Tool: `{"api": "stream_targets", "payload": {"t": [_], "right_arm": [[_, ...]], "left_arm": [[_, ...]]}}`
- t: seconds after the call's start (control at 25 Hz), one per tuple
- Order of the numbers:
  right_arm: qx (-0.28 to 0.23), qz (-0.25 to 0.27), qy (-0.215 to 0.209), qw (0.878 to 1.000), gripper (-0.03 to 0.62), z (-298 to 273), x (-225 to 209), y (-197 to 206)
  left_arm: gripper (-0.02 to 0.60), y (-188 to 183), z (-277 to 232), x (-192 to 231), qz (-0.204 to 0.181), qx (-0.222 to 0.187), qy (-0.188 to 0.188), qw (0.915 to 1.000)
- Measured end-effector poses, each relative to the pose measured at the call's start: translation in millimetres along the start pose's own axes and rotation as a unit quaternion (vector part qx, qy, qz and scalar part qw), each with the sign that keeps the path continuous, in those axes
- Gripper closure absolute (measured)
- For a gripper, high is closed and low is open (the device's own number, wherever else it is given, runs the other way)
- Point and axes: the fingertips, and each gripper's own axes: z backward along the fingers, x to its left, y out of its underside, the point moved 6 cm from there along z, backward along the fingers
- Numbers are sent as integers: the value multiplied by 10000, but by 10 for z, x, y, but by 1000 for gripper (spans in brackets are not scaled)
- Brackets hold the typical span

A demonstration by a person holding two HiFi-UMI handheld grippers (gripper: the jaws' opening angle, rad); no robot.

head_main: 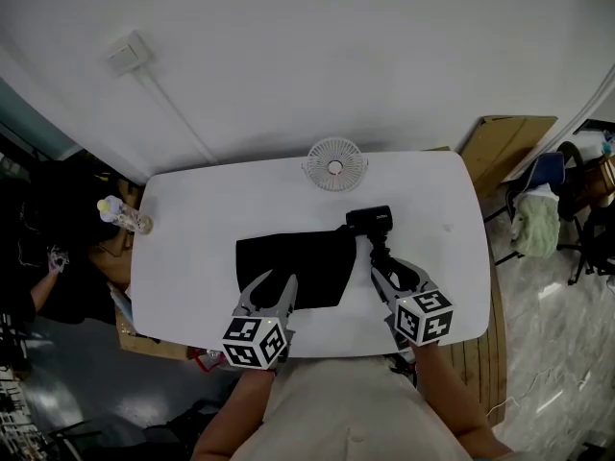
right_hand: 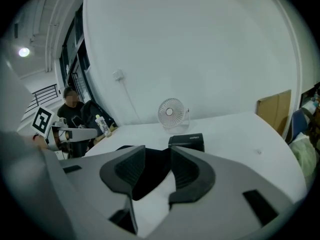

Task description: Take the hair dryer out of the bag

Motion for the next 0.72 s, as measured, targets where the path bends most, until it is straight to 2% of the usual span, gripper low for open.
{"api": "stream_targets", "payload": {"t": [0.16,0.28,0.48,0.72], "right_arm": [[-117,115,-314,9994,494,106,202,-13],[-181,141,-477,9986,559,168,321,11],[-118,163,-660,9976,579,208,438,53],[-107,343,-609,9975,580,227,454,15]], "left_arm": [[459,-2,-68,-269,-41,-106,687,9976],[487,0,-92,-411,-99,-111,975,9951],[529,13,-102,-533,-171,-60,1212,9925],[552,32,-122,-568,-193,-25,1316,9911]]}}
